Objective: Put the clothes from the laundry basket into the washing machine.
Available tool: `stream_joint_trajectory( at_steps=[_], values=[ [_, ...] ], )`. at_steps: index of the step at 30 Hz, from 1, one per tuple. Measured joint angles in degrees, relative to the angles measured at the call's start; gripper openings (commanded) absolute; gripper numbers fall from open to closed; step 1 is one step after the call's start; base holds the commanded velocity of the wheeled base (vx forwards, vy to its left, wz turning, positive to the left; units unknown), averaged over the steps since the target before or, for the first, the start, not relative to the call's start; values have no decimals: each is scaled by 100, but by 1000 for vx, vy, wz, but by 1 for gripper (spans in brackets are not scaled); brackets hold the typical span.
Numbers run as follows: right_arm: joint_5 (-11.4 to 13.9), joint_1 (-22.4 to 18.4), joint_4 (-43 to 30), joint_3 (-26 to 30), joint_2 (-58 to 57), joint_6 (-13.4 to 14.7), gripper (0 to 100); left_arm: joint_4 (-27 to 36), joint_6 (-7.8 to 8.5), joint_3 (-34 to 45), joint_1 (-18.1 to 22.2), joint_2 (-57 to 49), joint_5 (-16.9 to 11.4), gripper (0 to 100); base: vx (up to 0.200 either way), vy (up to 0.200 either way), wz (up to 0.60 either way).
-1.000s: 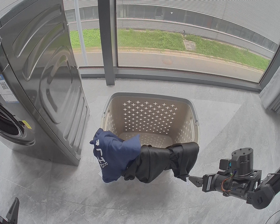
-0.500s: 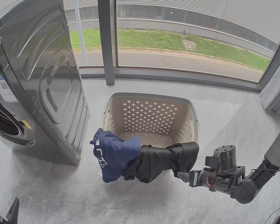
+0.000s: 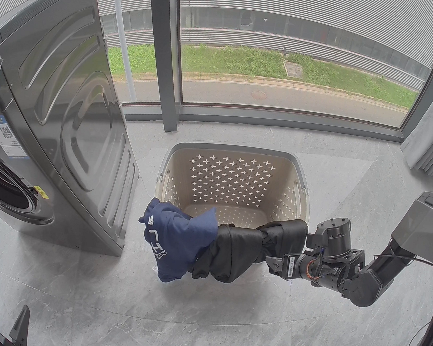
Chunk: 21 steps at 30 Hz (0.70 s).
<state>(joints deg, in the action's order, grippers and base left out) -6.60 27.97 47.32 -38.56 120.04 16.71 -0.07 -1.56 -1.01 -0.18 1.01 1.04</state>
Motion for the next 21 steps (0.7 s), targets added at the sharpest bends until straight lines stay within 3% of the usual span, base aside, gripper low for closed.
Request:
stream_joint_trajectory(
  at_steps=[5,6,21],
  values=[
    [0,-7,5,-221,118,1,100,0,0,0,0,0,0,100,0,0,0],
    [0,-11,0,-262,143,1,0,0,0,0,0,2,0,100,0,0,0],
    [0,-44,279,-317,272,0,0,0,1,0,2,2,0,100,0,0,0]
  ],
)
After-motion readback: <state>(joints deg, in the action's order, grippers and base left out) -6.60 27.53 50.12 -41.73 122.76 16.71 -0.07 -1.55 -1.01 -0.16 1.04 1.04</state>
